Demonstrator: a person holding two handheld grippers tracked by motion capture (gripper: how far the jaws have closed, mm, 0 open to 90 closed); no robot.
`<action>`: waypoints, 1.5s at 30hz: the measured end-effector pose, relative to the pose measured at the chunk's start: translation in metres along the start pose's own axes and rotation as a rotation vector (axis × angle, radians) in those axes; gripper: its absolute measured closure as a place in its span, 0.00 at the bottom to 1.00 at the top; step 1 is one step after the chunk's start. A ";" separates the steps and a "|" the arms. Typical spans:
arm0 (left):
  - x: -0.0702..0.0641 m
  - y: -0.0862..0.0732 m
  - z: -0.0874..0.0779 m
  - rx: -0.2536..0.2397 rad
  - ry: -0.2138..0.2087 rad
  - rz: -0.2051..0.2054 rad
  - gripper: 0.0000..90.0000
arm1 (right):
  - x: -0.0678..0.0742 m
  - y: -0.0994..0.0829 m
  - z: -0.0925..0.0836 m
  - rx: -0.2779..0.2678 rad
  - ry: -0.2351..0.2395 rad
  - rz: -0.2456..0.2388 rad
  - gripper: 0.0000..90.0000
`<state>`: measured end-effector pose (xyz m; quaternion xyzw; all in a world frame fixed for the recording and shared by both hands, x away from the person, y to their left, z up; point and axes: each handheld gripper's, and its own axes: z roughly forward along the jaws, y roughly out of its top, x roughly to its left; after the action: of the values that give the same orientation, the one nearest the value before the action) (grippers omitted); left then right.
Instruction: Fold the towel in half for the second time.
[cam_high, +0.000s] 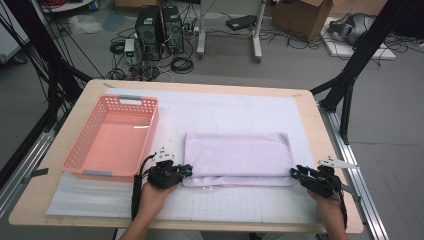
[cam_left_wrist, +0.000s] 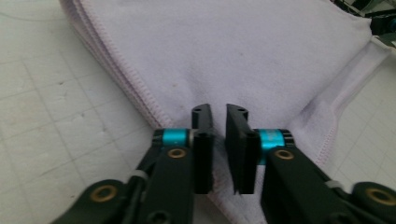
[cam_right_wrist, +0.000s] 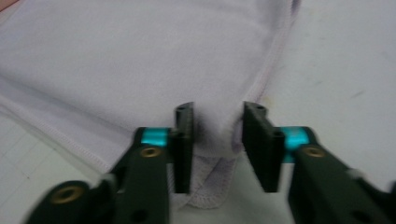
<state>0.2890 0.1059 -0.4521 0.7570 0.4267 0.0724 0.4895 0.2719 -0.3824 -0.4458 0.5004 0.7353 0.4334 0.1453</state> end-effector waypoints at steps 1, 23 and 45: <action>0.001 0.000 -0.001 -0.003 -0.002 0.001 0.99 | -0.001 0.000 0.000 0.001 0.004 -0.013 0.91; 0.001 0.000 -0.012 -0.085 0.000 -0.015 0.72 | 0.017 -0.010 -0.023 0.038 -0.001 -0.031 0.74; -0.004 -0.002 -0.002 -0.018 0.037 0.003 0.96 | 0.018 -0.012 -0.015 0.102 -0.117 -0.069 0.91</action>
<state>0.2841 0.1046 -0.4515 0.7516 0.4340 0.0910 0.4884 0.2461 -0.3756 -0.4423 0.5060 0.7635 0.3602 0.1769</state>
